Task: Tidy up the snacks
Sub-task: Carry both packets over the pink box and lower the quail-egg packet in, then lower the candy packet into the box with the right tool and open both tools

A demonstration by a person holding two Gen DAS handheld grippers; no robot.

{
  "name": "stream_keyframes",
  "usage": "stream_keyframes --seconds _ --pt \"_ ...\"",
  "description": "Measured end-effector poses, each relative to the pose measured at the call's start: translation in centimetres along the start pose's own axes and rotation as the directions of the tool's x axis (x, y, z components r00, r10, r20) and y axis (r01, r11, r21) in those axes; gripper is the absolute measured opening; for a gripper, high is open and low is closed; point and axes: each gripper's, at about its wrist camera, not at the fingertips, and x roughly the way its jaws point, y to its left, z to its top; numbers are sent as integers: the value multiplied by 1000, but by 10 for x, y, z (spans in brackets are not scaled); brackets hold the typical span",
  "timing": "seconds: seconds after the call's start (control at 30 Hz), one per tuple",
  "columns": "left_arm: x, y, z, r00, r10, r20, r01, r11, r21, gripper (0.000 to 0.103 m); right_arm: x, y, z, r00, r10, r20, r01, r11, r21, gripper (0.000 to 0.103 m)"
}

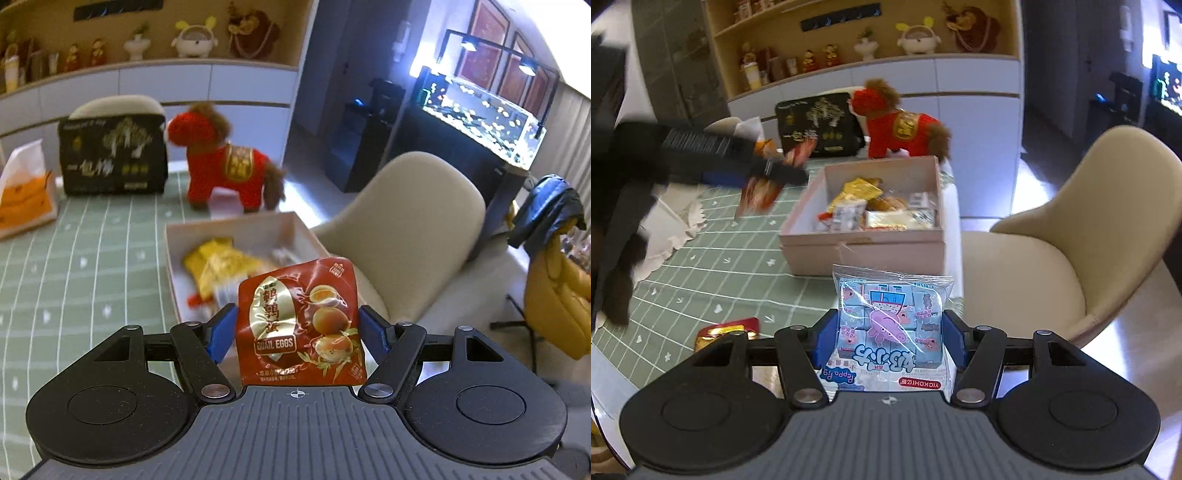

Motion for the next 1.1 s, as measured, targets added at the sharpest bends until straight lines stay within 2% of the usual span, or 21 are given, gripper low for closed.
stream_keyframes --seconds 0.2,0.23,0.33,0.43,0.53,0.63,0.73,0.83,0.93,1.0,1.03,1.1 --pt "43 -1 22 999 15 -29 -14 1000 18 76 3 -16 -3 999 -11 -35 13 998 62 59" --pt "53 5 24 999 5 -46 -6 1000 -1 77 3 -17 -4 999 -13 -42 15 998 68 59" --pt "84 33 27 996 -5 -85 -7 990 -144 77 1 -16 -9 999 -3 -44 6 998 67 59" --pt "85 54 25 999 7 -44 -17 970 -242 77 6 -16 -13 998 -19 -65 24 997 71 59" --pt "75 63 21 1000 -12 -27 5 972 -233 77 16 -19 -16 995 -12 -101 23 994 106 59" --pt "72 70 18 996 -78 -39 67 974 -216 77 31 -16 -13 992 -9 -127 24 993 114 59" --pt "65 77 21 998 -61 -9 57 972 -226 77 38 -5 1 994 -3 -110 14 995 95 59" --pt "51 84 25 1000 -24 5 25 973 -229 77 36 4 22 999 -7 -45 10 997 73 59" --pt "53 87 28 993 -91 -73 76 979 -190 77 40 13 52 1000 -19 2 19 999 46 59" --pt "67 90 34 975 -166 -151 133 969 -208 78 45 18 74 999 -37 29 36 999 22 59" --pt "74 92 38 971 -174 -164 135 965 -223 78 48 19 85 998 -45 35 44 999 13 59" --pt "83 89 43 977 -108 -184 71 978 -194 78 55 21 103 998 -58 28 58 998 12 59"
